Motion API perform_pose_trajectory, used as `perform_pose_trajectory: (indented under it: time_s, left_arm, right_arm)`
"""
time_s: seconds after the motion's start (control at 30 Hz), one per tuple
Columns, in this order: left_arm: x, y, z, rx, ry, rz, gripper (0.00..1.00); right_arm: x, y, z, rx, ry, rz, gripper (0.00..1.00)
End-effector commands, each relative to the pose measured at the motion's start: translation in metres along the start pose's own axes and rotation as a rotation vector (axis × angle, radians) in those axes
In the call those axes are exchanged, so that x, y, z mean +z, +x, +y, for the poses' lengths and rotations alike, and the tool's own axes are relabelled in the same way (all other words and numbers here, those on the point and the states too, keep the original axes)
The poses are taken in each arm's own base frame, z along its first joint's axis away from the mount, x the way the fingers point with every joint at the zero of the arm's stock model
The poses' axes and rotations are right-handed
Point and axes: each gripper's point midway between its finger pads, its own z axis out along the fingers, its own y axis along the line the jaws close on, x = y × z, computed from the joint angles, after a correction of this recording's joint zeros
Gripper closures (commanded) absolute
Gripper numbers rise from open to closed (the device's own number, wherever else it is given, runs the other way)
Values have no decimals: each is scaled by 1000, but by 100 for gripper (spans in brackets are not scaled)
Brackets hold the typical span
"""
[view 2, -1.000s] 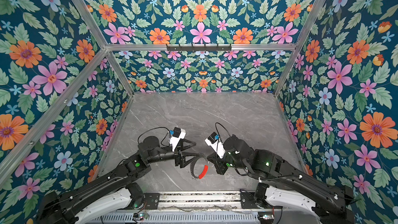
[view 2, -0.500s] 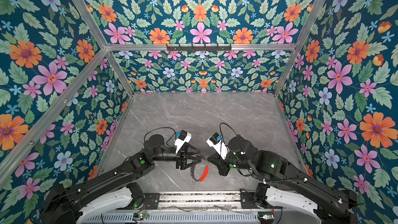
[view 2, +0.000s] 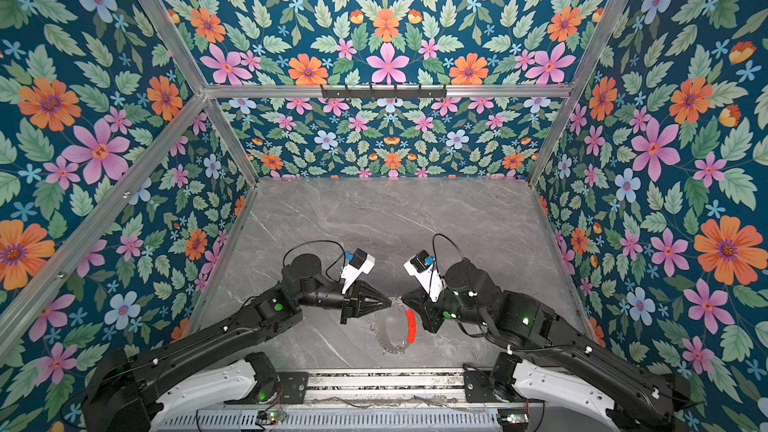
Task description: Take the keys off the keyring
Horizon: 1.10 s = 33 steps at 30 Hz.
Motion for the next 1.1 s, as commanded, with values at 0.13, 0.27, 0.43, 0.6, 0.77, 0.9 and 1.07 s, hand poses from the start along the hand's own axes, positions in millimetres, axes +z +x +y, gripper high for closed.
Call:
perform_pose_trajectory:
  time_s: [0.13,0.27,0.43,0.6,0.77,0.9,1.07]
  left_arm:
    - [-6,-1,-8,50,-30,104,100]
    - [-8,-1,-16,37,-21,169,100]
    - [-14,-1,-25,41,-15,234,100]
    - [-17,-3,-41,85,57,241,100]
    - [-20,-3,-61,130,168,242,100]
    - [-20,-5,-65,142,203,233,100]
    - [-20,-11,-74,166,252,193,100]
  right_arm:
    - [-17,-12,-13,7,50,-190,39]
    - [-24,-14,-6,1,-14,-280,35]
    - [-27,-3,-4,-23,-30,-252,32]
    - [-16,13,-1,-28,-64,-191,33]
    - [-11,24,14,-79,-162,-173,41]
    - [-3,32,22,-123,-222,-160,41]
    - [-4,20,31,-166,-278,-266,36]
